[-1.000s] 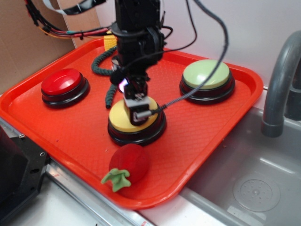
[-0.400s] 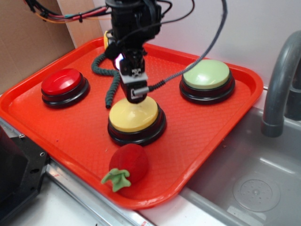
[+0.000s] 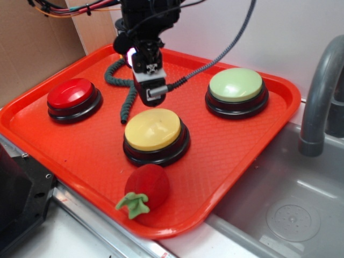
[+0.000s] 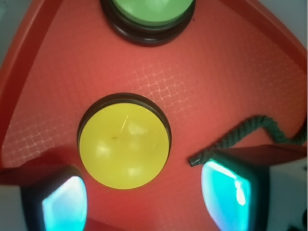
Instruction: Push the yellow button.
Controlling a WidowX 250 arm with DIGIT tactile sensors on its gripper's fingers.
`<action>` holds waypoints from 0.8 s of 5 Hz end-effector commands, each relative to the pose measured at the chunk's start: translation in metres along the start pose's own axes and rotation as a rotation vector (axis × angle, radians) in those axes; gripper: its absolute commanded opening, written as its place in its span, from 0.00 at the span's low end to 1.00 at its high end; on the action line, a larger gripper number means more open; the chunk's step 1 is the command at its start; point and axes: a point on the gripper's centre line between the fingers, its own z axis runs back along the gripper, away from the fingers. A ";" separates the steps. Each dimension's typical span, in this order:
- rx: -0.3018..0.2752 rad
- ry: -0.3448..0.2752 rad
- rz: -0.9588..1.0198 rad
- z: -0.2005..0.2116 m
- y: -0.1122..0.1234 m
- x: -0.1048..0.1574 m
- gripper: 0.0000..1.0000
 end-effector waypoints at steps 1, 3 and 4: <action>-0.053 -0.113 0.007 0.045 -0.008 -0.002 1.00; -0.047 -0.116 0.029 0.066 -0.008 -0.009 1.00; -0.066 -0.103 0.034 0.074 -0.007 -0.014 1.00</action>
